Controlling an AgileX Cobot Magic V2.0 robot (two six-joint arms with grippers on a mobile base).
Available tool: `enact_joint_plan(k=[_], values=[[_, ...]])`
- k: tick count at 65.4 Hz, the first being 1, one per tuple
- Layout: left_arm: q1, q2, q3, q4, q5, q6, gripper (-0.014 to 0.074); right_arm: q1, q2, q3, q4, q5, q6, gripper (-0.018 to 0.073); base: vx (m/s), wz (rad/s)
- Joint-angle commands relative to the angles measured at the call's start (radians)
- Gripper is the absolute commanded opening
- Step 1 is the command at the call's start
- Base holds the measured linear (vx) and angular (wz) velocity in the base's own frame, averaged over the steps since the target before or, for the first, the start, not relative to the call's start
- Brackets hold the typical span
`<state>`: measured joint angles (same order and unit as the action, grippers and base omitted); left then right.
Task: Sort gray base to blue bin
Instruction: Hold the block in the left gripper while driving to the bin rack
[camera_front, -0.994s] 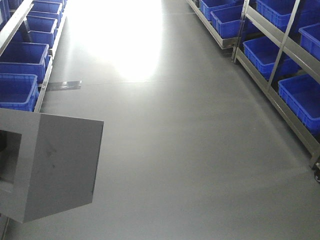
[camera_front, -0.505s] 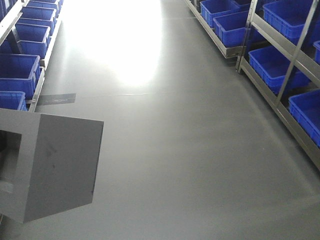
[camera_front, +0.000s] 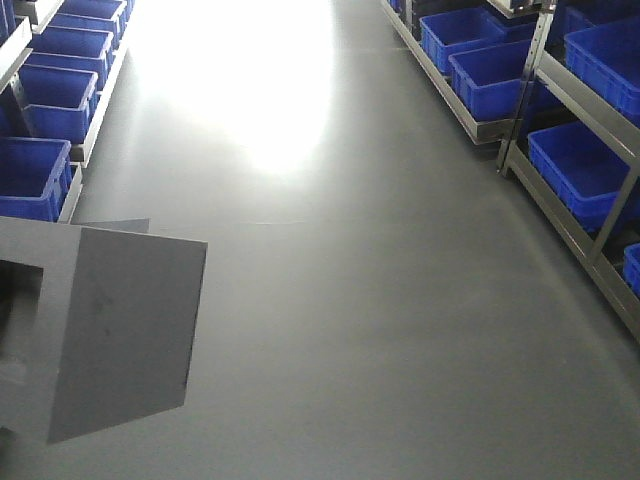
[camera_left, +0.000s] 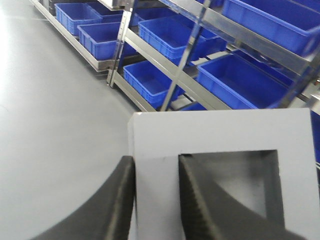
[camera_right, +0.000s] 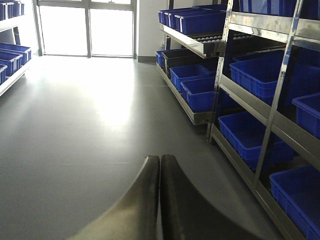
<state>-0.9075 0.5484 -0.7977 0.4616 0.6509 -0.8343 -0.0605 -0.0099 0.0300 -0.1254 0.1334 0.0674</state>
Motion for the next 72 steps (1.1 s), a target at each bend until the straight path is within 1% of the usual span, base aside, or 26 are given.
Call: enact_joint_plan(k=[1,72], values=[[-0.004,0.004,-0.025,0.027,-0.091,-0.008,0.0003,0.000,-0.015,0.014,-0.009,-0.076,-0.006,-0.0009,0.52,0.04],[-0.004,0.004,-0.025,0.027,-0.091,-0.008,0.0003,0.000,-0.015,0.014,-0.009,-0.076,-0.006,-0.0009,0.51,0.02]])
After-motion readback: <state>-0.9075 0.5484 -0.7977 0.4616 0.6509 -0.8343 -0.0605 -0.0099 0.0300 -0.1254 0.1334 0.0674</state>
